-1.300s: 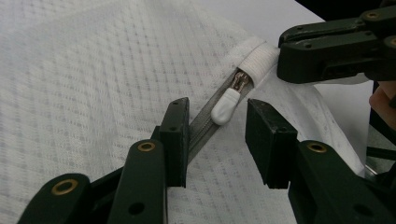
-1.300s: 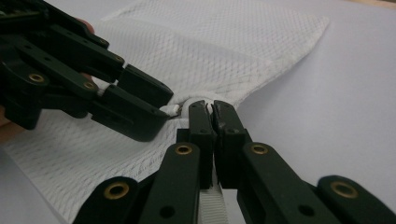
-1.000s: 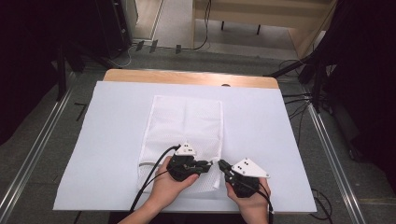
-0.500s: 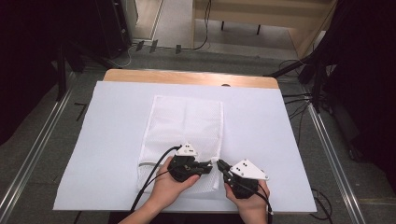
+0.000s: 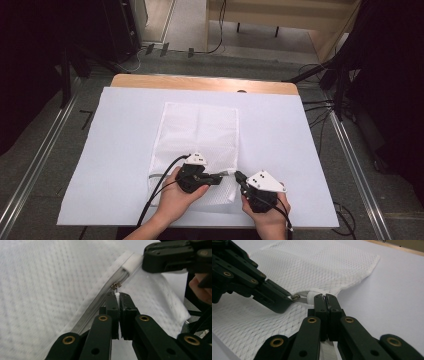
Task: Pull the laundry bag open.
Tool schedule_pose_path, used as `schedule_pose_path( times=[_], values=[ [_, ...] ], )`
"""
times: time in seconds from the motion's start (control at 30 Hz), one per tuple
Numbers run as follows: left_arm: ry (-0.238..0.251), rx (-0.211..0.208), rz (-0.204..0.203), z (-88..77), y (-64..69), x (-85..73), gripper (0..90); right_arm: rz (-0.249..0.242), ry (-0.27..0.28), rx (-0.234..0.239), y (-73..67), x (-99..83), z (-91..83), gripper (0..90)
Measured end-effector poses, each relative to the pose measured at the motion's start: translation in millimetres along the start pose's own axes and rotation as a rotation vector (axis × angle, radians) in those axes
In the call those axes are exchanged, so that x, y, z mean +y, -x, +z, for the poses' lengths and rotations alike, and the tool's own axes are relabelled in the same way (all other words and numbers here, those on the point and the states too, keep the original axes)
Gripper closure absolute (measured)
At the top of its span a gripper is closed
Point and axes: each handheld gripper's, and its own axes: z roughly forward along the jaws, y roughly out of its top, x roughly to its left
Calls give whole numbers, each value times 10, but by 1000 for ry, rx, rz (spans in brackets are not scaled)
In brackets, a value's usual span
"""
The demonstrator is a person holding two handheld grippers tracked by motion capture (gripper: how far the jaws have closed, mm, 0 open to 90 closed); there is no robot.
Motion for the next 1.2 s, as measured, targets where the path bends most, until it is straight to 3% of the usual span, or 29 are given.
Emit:
schedule_pose_path(
  times=[0.67,1.2],
  values=[
    [13,87,-7,-408,-215,-222,875,-2,17,-20,77,9,-33,900],
    [33,169,-76,-881,-523,-550,874,3,12,-42,115,1,-34,900]
  ],
)
